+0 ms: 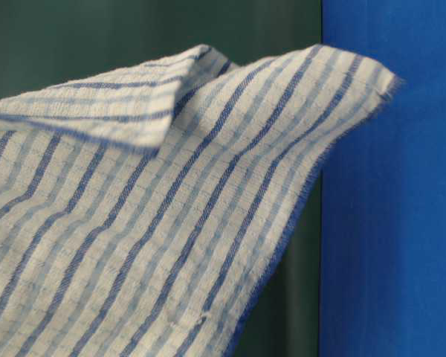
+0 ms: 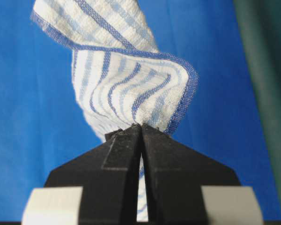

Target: Lift the towel with both arms.

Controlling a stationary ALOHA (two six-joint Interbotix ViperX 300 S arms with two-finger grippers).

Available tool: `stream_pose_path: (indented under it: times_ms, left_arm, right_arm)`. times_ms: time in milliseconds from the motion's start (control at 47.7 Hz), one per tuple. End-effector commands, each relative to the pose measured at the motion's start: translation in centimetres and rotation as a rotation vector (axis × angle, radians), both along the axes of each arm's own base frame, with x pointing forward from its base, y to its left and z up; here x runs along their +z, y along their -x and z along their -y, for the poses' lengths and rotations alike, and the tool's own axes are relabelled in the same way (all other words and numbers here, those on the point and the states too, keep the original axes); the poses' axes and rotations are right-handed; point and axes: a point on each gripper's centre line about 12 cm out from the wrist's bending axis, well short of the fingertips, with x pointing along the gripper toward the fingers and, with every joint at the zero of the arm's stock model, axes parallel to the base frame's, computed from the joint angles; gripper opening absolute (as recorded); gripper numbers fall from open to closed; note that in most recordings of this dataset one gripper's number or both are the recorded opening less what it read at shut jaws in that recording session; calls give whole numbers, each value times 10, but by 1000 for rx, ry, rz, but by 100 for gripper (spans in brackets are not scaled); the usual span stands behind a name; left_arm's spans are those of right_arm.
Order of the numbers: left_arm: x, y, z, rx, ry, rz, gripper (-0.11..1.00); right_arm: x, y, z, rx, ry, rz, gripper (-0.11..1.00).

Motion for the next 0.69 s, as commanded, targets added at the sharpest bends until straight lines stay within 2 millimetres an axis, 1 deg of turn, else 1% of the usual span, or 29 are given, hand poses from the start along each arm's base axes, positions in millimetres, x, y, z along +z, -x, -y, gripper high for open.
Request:
stream_pose_path:
  times_ms: [0, 63, 105, 126, 294, 336, 378, 420, 462, 546, 671]
  left_arm:
    - [12, 2, -1, 3, -4, 34, 3]
    - [13, 3, -1, 3, -4, 37, 7]
    - [13, 4, -1, 3, -5, 41, 15]
    - [13, 5, -1, 3, -5, 43, 20]
    - [18, 11, -1, 5, -4, 74, 72]
    - [19, 13, 0, 5, -2, 78, 82]
    - [19, 14, -1, 5, -3, 80, 89]
    - [19, 14, -1, 5, -3, 80, 92]
    - [19, 14, 0, 6, 1, 80, 91]
    - [15, 13, 0, 6, 3, 71, 90]
    - [8, 9, -1, 7, 8, 51, 90]
  right_arm:
    - [13, 6, -1, 9, 3, 36, 1]
    - [13, 5, -1, 10, 4, 39, 1]
    - [13, 5, 0, 8, 7, 38, 2]
    - [13, 5, 0, 7, 9, 38, 4]
    - [13, 5, 1, 0, 19, 37, 54]
    - [13, 5, 2, -7, 27, 38, 63]
    - [13, 5, 4, -13, 33, 38, 69]
    - [13, 5, 4, -13, 36, 38, 70]
    - [12, 5, 4, -13, 37, 35, 68]
    - [10, 5, 4, -14, 37, 29, 68]
    - [-2, 4, 4, -18, 29, 0, 68]
